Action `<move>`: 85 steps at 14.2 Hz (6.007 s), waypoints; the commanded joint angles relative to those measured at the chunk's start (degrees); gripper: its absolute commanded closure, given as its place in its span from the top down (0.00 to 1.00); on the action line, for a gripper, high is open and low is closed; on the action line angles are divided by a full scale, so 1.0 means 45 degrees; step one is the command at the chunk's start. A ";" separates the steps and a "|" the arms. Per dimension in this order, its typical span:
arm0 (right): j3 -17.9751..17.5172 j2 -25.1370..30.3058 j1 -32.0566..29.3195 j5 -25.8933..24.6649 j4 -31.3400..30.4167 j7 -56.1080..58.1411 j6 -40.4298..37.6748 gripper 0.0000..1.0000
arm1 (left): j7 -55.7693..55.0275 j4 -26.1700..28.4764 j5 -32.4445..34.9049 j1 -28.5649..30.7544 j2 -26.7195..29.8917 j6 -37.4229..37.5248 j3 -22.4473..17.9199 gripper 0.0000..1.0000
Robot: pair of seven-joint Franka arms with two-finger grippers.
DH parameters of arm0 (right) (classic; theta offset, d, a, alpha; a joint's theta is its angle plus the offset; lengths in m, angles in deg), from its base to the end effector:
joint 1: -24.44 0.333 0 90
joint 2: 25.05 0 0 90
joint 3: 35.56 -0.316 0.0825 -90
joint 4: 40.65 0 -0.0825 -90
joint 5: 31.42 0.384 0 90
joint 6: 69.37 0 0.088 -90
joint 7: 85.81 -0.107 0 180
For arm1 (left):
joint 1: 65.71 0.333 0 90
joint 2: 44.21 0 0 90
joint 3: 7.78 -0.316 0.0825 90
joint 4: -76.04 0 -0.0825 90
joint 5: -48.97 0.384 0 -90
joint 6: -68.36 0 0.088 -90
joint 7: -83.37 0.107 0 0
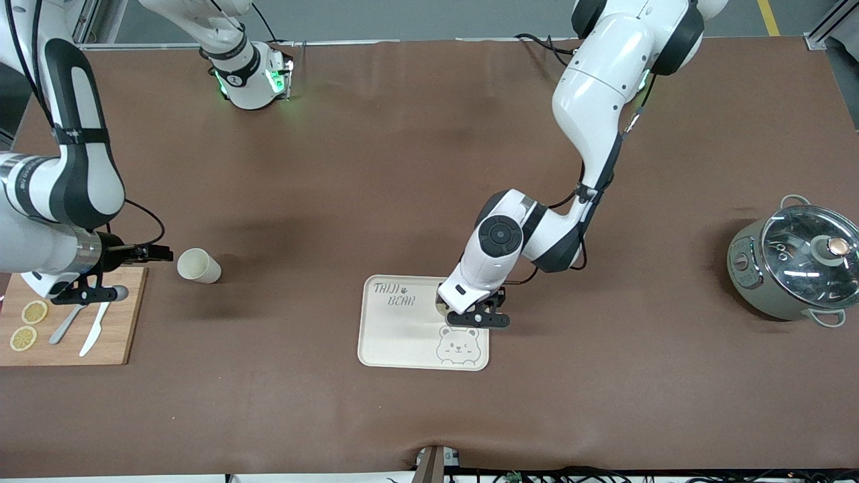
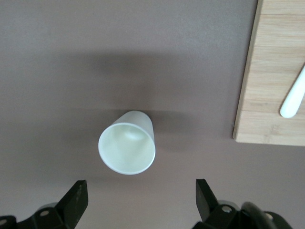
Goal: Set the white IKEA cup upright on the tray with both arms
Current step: 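Lower the cup onto the tray while the right gripper reaches the other cup, then open the left gripper and raise it away from the tray, then close the right gripper on the second cup rim and lift it, then carry the cup with the right gripper over the tray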
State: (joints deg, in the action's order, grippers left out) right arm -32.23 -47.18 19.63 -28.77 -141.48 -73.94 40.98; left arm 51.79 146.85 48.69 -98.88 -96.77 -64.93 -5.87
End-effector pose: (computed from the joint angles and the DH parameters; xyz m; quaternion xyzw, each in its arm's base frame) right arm 0.6196 -0.0827 0.3317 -0.9937 -0.0229 0.1061 0.0284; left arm 0.6361 -0.4379 0.2273 0.9959 -0.0213 0.0644 0.0598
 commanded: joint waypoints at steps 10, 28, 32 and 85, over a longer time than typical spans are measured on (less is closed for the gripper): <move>-0.0116 0.0073 -0.0142 0.0017 -0.3062 -0.0411 0.3816 1.00 | 0.0044 0.0065 0.0003 0.0086 0.2048 0.2980 -0.0229 1.00; -0.0136 -0.0082 -0.0103 0.0036 -0.3200 -0.1329 0.4070 0.20 | 0.5509 0.3362 0.0550 0.4262 0.8296 0.7317 -0.0170 1.00; -0.0136 -0.0122 -0.0122 0.0056 -0.3181 -0.1349 0.4109 0.20 | 0.6176 0.4828 0.0511 0.5278 0.9819 0.7180 -0.0112 1.00; -0.0429 -0.1702 0.6301 0.2790 0.2756 -1.4938 0.0320 0.00 | 0.6919 0.5183 -0.0329 0.6687 1.1581 0.8157 0.0455 1.00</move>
State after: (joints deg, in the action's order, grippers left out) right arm -34.54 -52.38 46.48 -17.43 -132.16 -137.44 42.79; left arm 81.88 171.25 47.59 -69.47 -44.68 -28.97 -4.32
